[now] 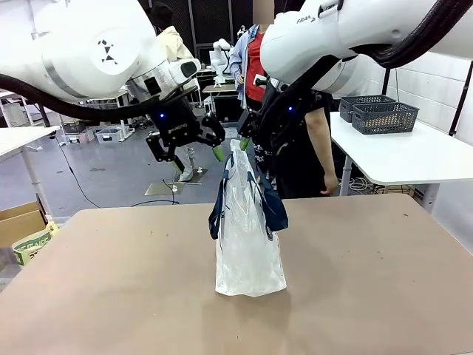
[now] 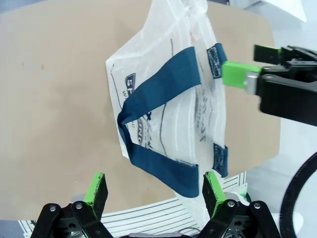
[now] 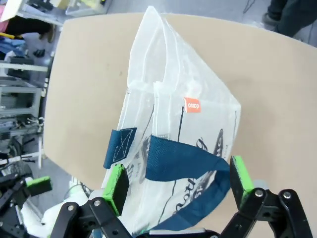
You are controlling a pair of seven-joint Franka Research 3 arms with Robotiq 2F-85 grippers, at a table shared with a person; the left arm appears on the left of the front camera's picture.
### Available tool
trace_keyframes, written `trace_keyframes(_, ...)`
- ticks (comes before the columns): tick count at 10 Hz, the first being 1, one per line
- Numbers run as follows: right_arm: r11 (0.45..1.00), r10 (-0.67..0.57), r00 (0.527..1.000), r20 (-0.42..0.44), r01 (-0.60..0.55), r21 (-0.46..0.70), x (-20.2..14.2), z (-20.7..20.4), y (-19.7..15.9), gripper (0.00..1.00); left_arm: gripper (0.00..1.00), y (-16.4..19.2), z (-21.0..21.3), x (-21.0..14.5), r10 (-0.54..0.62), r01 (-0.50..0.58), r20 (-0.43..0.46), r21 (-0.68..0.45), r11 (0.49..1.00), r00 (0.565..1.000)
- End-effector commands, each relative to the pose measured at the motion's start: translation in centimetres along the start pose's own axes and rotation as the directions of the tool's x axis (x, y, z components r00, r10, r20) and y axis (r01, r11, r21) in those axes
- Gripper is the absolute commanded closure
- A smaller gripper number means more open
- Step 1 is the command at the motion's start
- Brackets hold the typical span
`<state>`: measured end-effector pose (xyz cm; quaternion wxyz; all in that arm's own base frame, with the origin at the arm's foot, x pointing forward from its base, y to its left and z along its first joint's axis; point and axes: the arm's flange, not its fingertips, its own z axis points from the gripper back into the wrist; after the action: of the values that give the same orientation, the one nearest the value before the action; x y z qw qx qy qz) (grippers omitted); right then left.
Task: Transfer purchased items from the store into the shopping bag.
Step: Open the Reusable shopping bag in the center of the table.
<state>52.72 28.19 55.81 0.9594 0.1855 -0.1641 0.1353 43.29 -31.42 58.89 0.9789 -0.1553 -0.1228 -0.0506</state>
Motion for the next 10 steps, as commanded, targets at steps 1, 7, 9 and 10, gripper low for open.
trace_keyframes(1, 0.999, -0.01, 1.0, -0.016, 0.01, 0.031, 0.4, -0.8, -0.3, 0.0, 0.0, -1.1, -0.1, 0.7, 0.041, -0.041, -0.007, -0.027, 0.999, 0.999)
trace_keyframes(7, 0.997, -0.039, 0.997, -0.068, 0.043, 0.063, -0.3, -2.3, -0.7, 0.0, 0.0, -1.4, -4.2, 1.5, 0.07, -0.071, -0.061, -0.012, 0.997, 0.996)
trace_keyframes(9, 0.995, -0.039, 0.995, -0.095, 0.048, 0.091, -0.6, -3.3, -0.7, 0.0, 0.0, -1.3, -5.4, 2.0, 0.068, -0.07, -0.059, -0.017, 0.997, 0.996)
trace_keyframes(10, 0.994, -0.032, 0.992, -0.12, 0.044, 0.097, -0.8, -3.9, -0.6, 0.0, 0.0, -1.3, -5.9, 2.2, 0.064, -0.065, -0.057, -0.018, 0.998, 0.996)
